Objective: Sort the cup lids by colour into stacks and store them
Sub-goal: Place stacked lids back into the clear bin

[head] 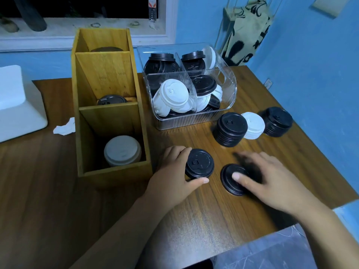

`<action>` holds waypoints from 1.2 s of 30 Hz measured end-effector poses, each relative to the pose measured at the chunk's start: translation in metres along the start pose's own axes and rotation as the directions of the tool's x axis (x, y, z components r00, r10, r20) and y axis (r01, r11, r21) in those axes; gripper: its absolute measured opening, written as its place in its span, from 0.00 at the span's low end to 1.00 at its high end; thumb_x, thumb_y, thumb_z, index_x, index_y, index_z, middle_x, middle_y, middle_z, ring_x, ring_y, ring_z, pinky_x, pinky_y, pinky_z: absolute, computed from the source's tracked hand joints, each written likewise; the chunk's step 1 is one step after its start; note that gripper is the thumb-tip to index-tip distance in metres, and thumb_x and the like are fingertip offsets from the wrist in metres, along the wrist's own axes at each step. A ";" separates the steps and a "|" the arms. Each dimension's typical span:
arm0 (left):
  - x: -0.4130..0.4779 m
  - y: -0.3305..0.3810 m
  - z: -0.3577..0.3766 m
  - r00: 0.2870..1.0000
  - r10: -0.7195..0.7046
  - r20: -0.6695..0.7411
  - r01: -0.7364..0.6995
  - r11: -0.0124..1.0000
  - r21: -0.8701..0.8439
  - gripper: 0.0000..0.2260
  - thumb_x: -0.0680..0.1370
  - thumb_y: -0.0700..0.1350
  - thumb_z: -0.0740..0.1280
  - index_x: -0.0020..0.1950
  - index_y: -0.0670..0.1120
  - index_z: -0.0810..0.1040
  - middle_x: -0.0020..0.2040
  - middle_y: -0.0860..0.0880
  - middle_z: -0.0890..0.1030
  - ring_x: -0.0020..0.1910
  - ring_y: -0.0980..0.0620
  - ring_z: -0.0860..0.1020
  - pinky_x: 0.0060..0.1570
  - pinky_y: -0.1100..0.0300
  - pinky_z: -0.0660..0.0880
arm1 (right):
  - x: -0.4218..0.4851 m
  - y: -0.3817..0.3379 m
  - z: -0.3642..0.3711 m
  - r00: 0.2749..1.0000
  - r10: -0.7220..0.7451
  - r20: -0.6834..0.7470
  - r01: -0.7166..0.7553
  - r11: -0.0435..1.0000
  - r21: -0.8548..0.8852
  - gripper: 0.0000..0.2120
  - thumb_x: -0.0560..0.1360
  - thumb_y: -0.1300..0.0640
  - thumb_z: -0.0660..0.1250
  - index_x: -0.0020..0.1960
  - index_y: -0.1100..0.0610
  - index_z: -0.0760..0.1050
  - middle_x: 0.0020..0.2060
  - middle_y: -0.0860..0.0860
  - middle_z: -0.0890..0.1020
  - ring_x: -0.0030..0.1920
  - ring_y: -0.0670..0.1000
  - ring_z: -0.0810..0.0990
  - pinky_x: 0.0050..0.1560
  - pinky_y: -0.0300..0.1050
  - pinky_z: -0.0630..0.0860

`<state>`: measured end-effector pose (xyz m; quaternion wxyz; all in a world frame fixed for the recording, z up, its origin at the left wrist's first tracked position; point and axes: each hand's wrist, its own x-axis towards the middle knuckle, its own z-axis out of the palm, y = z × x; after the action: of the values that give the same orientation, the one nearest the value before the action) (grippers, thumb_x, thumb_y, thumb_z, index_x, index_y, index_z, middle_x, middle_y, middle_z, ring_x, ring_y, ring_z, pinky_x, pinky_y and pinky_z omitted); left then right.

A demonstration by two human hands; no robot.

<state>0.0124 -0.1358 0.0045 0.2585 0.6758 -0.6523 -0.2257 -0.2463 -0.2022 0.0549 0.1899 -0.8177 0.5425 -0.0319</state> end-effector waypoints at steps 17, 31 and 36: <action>0.000 0.000 0.001 0.999 -0.032 -0.009 0.032 0.999 -0.042 0.47 0.71 0.64 0.74 0.82 0.52 0.53 0.71 0.57 0.64 0.74 0.57 0.58 0.71 0.54 0.65 | 0.035 -0.052 0.033 0.930 -0.329 -0.165 0.360 0.906 0.221 0.31 0.68 0.35 0.74 0.67 0.47 0.78 0.64 0.39 0.76 0.65 0.44 0.73 0.68 0.33 0.63; 0.002 -0.007 0.006 0.998 0.017 -0.054 -0.019 0.999 -0.041 0.46 0.70 0.63 0.75 0.82 0.51 0.57 0.71 0.56 0.66 0.73 0.56 0.59 0.72 0.56 0.63 | 0.049 -0.063 0.048 0.941 -0.303 -0.153 0.336 0.896 0.291 0.28 0.70 0.33 0.67 0.66 0.44 0.78 0.59 0.36 0.74 0.61 0.44 0.72 0.64 0.40 0.68; 0.000 -0.006 0.005 0.997 0.036 -0.065 -0.038 0.999 -0.034 0.40 0.68 0.65 0.74 0.76 0.52 0.66 0.66 0.58 0.67 0.69 0.56 0.62 0.68 0.55 0.68 | 0.053 -0.073 0.036 0.941 -0.333 -0.060 0.338 0.934 0.112 0.27 0.69 0.31 0.66 0.64 0.42 0.76 0.55 0.36 0.71 0.56 0.45 0.70 0.56 0.49 0.75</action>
<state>0.0135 -0.1363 -0.0031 0.2953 0.6657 -0.6521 -0.2107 -0.1518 -0.2152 0.0387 0.2200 -0.8844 0.3958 -0.1129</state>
